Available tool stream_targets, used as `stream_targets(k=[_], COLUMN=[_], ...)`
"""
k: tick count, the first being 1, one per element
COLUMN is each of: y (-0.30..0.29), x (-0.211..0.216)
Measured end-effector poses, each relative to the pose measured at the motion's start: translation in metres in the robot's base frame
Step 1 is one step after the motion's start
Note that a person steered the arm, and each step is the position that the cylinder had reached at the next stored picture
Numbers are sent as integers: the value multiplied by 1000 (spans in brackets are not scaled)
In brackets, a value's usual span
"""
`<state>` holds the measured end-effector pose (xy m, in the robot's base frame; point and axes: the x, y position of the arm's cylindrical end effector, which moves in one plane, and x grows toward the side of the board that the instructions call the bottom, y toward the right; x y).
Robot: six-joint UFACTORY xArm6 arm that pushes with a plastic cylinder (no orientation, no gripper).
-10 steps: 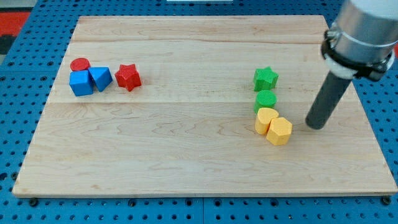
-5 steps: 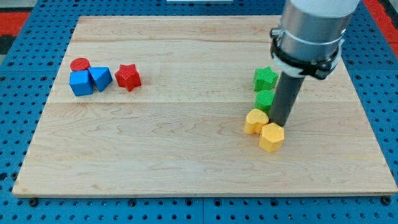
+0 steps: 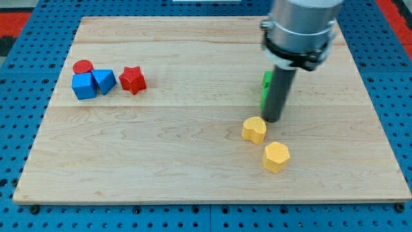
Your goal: Push yellow hexagon and heart towards bottom down
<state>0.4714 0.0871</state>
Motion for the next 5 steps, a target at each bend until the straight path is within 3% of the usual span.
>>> stream_targets(k=[2,4,5], y=[-59,-17,-32], x=[5,28,37])
